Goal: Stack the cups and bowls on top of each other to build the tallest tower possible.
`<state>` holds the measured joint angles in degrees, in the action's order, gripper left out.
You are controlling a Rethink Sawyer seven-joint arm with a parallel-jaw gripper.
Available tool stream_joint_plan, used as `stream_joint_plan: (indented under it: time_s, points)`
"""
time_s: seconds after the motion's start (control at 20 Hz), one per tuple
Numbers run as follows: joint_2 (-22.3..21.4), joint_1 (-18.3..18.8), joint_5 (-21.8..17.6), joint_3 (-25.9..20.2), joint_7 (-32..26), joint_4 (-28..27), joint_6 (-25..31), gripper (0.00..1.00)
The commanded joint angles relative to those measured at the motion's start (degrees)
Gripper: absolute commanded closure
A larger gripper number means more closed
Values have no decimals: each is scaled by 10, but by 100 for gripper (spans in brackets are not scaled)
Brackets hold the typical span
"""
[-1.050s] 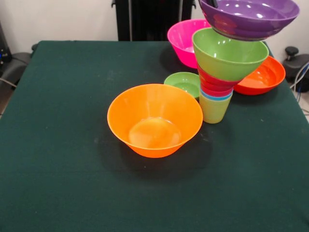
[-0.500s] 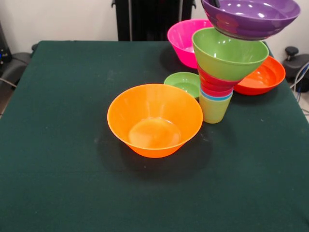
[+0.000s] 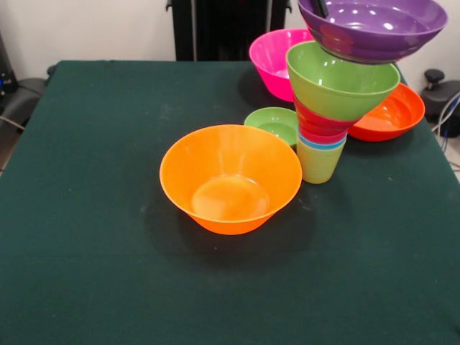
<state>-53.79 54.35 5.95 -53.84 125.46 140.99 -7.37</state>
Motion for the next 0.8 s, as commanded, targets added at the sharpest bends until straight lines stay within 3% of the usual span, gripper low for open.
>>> stream_joint_plan:
  time_s: [0.05,0.8]
  points:
    - [44,-10,-28,27,85,11,-14,100]
    - [53,-2,-51,42,71,7,-15,100]
